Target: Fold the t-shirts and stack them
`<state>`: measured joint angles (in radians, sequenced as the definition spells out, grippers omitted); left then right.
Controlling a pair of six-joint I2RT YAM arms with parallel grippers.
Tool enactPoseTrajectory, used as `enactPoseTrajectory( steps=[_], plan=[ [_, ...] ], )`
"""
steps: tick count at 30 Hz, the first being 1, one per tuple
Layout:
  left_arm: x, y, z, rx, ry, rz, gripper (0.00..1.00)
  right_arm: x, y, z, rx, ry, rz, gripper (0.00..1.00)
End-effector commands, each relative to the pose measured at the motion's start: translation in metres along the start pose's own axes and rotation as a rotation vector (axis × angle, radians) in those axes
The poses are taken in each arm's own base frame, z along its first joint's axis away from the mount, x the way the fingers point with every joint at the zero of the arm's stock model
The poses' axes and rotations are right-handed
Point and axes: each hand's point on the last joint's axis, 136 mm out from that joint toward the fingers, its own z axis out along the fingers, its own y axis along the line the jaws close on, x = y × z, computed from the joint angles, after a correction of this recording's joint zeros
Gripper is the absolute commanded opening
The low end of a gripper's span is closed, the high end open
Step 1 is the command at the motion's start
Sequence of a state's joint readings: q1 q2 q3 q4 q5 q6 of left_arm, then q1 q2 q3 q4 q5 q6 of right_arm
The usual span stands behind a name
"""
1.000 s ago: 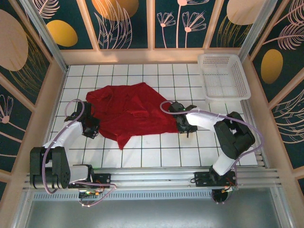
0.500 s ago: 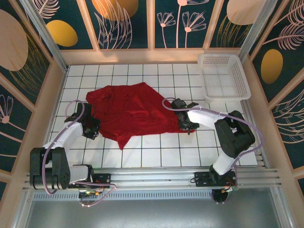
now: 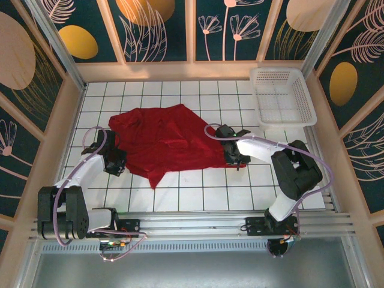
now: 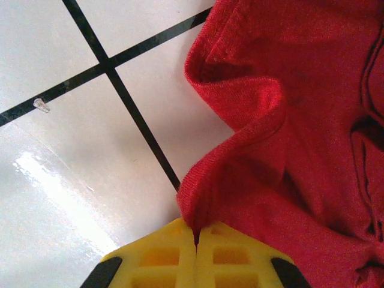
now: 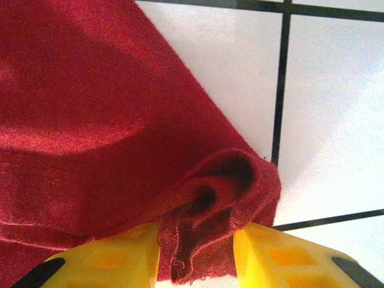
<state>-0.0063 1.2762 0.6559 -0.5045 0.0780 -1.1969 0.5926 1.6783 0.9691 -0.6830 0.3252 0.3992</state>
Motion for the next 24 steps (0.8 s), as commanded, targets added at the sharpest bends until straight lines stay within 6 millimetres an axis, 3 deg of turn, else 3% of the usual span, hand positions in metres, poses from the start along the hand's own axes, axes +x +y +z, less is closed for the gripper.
enactPoseTrajectory(
  steps=[1,5,10,17,22,24],
  plan=[
    [0.002,0.001,-0.001,0.013,0.008,-0.002,0.0,0.007,0.001,-0.002,-0.003,0.036,-0.005,0.38],
    [0.002,0.001,-0.001,0.017,0.009,-0.003,0.0,0.018,-0.003,0.009,0.002,0.082,0.023,0.38],
    [0.003,0.003,-0.001,0.016,0.01,-0.004,0.0,0.014,-0.011,0.01,0.012,0.082,0.033,0.37],
    [0.002,0.0,0.0,0.022,0.011,0.0,0.0,0.019,-0.013,0.01,0.016,0.088,0.046,0.21],
    [0.001,-0.005,-0.002,0.029,0.008,0.006,0.0,0.009,-0.013,-0.002,-0.01,0.044,0.067,0.03],
    [-0.001,-0.008,-0.004,0.034,0.002,0.012,0.0,0.0,-0.02,-0.009,-0.024,0.019,0.109,0.0]
  ],
)
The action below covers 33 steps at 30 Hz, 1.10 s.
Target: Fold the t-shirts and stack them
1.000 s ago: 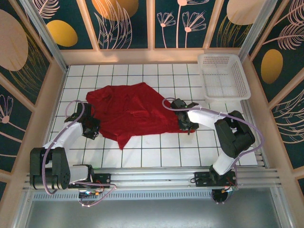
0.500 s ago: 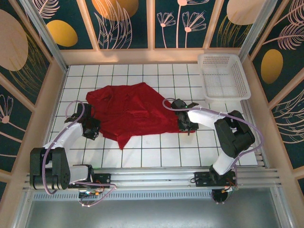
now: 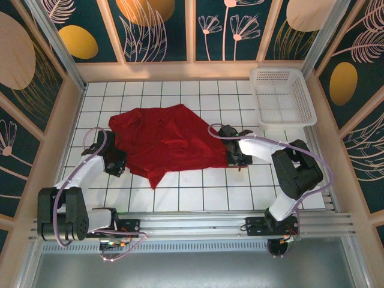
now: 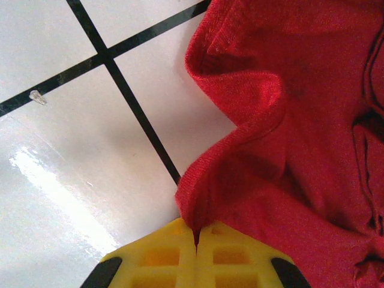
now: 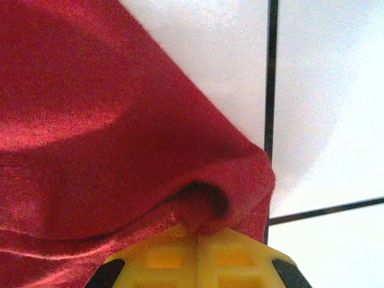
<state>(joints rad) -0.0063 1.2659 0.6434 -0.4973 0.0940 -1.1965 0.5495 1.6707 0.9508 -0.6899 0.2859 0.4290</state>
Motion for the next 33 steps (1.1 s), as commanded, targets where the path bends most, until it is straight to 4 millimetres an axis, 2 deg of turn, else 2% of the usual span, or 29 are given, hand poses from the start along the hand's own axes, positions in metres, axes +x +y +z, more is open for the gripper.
enactPoseTrajectory(
  steps=[1,5,9,12,15,21,23,24,26,28,30,33],
  plan=[
    [-0.005,-0.01,-0.005,0.023,-0.013,0.015,0.0,-0.012,-0.011,-0.021,-0.027,-0.043,0.055,0.0],
    [-0.011,-0.019,-0.012,0.034,-0.033,0.034,0.0,-0.033,-0.011,-0.047,-0.149,-0.111,0.129,0.0],
    [-0.017,-0.03,-0.022,0.053,-0.061,0.053,0.0,-0.053,-0.028,-0.068,-0.243,-0.165,0.234,0.0],
    [-0.02,-0.035,-0.027,0.056,-0.073,0.066,0.0,-0.059,-0.045,-0.073,-0.354,-0.163,0.359,0.0],
    [-0.02,-0.033,-0.027,0.051,-0.075,0.07,0.0,-0.048,-0.066,-0.06,-0.415,-0.104,0.508,0.0],
    [-0.016,-0.025,-0.024,0.044,-0.063,0.069,0.0,-0.01,-0.106,-0.008,-0.479,0.054,0.812,0.02],
    [-0.015,-0.025,-0.024,0.051,-0.06,0.072,0.0,-0.008,-0.118,0.0,-0.458,0.047,0.86,0.26],
    [-0.014,-0.026,-0.024,0.055,-0.055,0.074,0.0,-0.011,-0.125,-0.001,-0.43,0.025,0.864,0.36],
    [-0.012,-0.026,-0.023,0.06,-0.043,0.082,0.0,-0.017,-0.132,-0.01,-0.397,-0.028,0.855,0.43],
    [-0.011,-0.026,-0.022,0.061,-0.037,0.085,0.0,-0.017,-0.135,-0.017,-0.36,-0.057,0.844,0.42],
    [-0.01,-0.026,-0.023,0.063,-0.036,0.087,0.0,-0.008,-0.131,-0.02,-0.316,-0.055,0.82,0.4],
    [-0.012,-0.026,-0.024,0.063,-0.045,0.087,0.0,0.014,-0.11,-0.024,-0.308,-0.031,0.807,0.39]
  ],
)
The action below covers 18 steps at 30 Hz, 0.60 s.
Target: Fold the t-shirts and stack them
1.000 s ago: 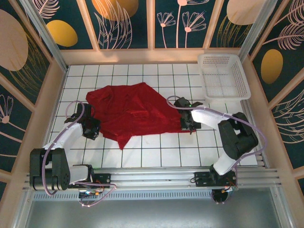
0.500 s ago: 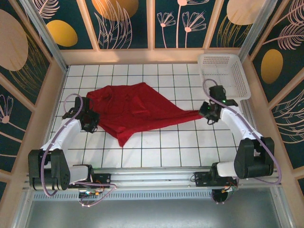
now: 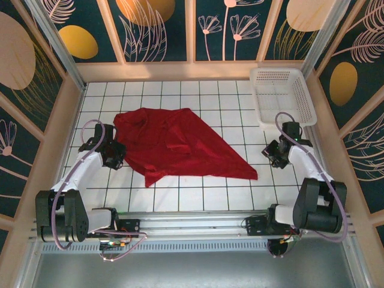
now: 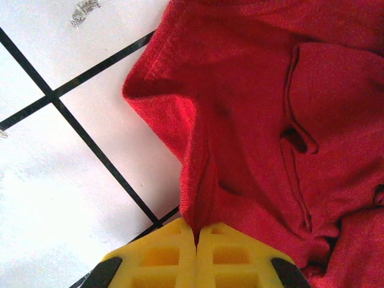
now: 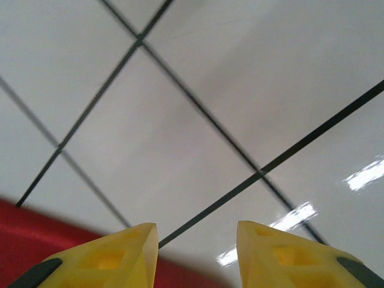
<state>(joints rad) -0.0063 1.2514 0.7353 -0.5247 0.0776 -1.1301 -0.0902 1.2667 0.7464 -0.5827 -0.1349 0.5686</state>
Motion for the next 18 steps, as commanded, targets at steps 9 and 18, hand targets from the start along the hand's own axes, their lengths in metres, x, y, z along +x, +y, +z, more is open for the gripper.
enactPoseTrajectory(
  steps=[9,18],
  plan=[
    [-0.003,0.002,-0.005,-0.008,-0.016,0.02,0.0,0.109,-0.028,0.01,0.085,0.168,0.059,0.36],
    [-0.004,0.0,-0.003,-0.013,-0.01,0.028,0.0,0.089,-0.012,0.025,0.106,0.158,-0.048,0.39]
  ],
)
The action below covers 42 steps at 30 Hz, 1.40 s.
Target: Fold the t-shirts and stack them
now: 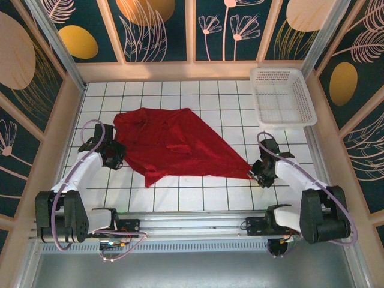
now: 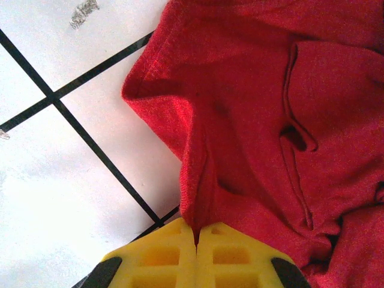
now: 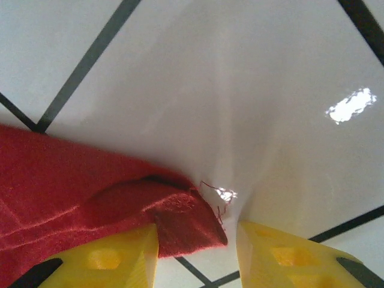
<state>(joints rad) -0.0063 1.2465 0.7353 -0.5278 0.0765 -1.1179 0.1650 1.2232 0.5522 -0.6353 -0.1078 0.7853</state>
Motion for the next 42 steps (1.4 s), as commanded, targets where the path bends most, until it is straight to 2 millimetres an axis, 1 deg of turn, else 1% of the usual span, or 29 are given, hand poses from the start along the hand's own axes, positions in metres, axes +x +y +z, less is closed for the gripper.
enactPoseTrajectory(
  steps=[1,6,9,12,14,16,17,18,19,21,24,26,27,29,31,32,34,35,37,38,39,42],
  plan=[
    [-0.004,0.0,-0.002,-0.013,-0.009,0.015,0.0,-0.015,0.013,-0.004,-0.013,-0.044,-0.05,0.39],
    [-0.002,0.002,-0.001,-0.013,-0.005,0.011,0.0,-0.021,0.016,0.003,0.002,-0.045,-0.077,0.38],
    [-0.001,0.003,0.0,-0.013,-0.001,0.012,0.0,-0.02,0.015,0.012,0.015,-0.022,-0.093,0.33],
    [-0.002,0.001,0.0,-0.011,-0.003,0.011,0.0,-0.015,0.014,0.02,0.016,0.004,-0.091,0.23],
    [-0.003,0.0,0.0,-0.009,-0.004,0.009,0.0,-0.017,0.017,0.018,-0.001,-0.007,-0.091,0.1],
    [-0.003,-0.004,-0.001,0.002,-0.004,0.006,0.0,-0.023,0.027,0.01,-0.041,-0.039,-0.099,0.03],
    [-0.004,-0.007,-0.002,0.01,-0.005,0.007,0.0,-0.029,0.035,0.002,-0.066,-0.062,-0.105,0.0],
    [-0.006,-0.011,-0.003,0.021,-0.008,0.007,0.0,-0.034,0.044,-0.005,-0.091,-0.08,-0.114,0.0],
    [-0.007,-0.018,-0.006,0.04,-0.01,0.009,0.0,-0.041,0.057,-0.015,-0.126,-0.097,-0.131,0.0],
    [-0.014,-0.037,-0.014,0.094,-0.023,0.017,0.0,-0.053,0.087,-0.036,-0.207,-0.115,-0.161,0.0],
    [-0.032,-0.084,-0.038,0.201,-0.059,0.032,0.0,-0.08,0.141,-0.078,-0.333,-0.149,-0.201,0.0],
    [-0.053,-0.129,-0.069,0.29,-0.113,0.049,0.0,-0.11,0.178,-0.114,-0.421,-0.194,-0.211,0.0],
    [-0.062,-0.147,-0.081,0.323,-0.135,0.053,0.0,-0.125,0.192,-0.13,-0.463,-0.216,-0.205,0.0],
    [-0.086,-0.196,-0.121,0.432,-0.189,0.055,0.0,-0.162,0.217,-0.168,-0.561,-0.267,-0.174,0.0],
    [-0.107,-0.233,-0.157,0.521,-0.234,0.042,0.0,-0.196,0.231,-0.202,-0.633,-0.318,-0.144,0.0],
    [-0.118,-0.251,-0.18,0.574,-0.261,0.035,0.0,-0.212,0.236,-0.22,-0.664,-0.349,-0.131,0.0],
    [-0.13,-0.276,-0.218,0.668,-0.298,0.027,0.0,-0.232,0.244,-0.253,-0.706,-0.404,-0.13,0.0],
    [-0.134,-0.286,-0.236,0.711,-0.314,0.029,0.0,-0.237,0.249,-0.273,-0.725,-0.441,-0.145,0.0],
    [-0.134,-0.295,-0.266,0.777,-0.332,0.036,0.0,-0.236,0.254,-0.306,-0.748,-0.512,-0.189,0.0],
    [-0.131,-0.297,-0.278,0.81,-0.339,0.044,0.0,-0.232,0.254,-0.322,-0.761,-0.547,-0.21,0.0],
    [-0.129,-0.297,-0.289,0.836,-0.344,0.048,0.0,-0.228,0.252,-0.333,-0.775,-0.577,-0.222,0.0],
    [-0.121,-0.289,-0.321,0.923,-0.379,0.056,0.0,-0.204,0.236,-0.369,-0.837,-0.69,-0.254,0.0]
  ],
)
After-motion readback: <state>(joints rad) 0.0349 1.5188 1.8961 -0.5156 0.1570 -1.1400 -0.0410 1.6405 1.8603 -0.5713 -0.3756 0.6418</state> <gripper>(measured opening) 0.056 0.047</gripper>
